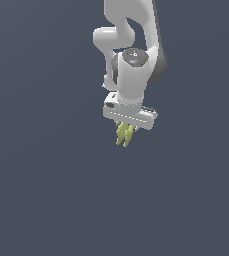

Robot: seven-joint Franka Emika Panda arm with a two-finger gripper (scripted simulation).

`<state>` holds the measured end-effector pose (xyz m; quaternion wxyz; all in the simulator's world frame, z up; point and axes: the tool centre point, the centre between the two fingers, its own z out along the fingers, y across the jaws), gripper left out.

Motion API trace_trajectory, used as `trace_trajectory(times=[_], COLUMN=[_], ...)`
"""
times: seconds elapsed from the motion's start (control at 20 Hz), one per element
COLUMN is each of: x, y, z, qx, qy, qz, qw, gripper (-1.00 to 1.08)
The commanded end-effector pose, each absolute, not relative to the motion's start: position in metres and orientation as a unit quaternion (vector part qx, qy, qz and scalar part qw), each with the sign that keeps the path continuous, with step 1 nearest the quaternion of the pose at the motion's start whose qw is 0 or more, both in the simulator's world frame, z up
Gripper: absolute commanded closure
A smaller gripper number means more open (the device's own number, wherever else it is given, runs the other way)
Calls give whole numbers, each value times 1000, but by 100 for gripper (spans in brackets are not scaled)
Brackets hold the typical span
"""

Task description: Pick up the object and move it to a goal position.

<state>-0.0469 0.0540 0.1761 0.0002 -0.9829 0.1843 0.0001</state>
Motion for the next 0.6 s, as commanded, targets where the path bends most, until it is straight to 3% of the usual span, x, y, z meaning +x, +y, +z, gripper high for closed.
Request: trace_trajectory(times=[0.0, 0.55], x=[-55, -95], y=[52, 43], z=[200, 318], qx=[-983, -983], qy=[184, 185], qz=[0, 0], qw=[0, 0], gripper=[108, 108])
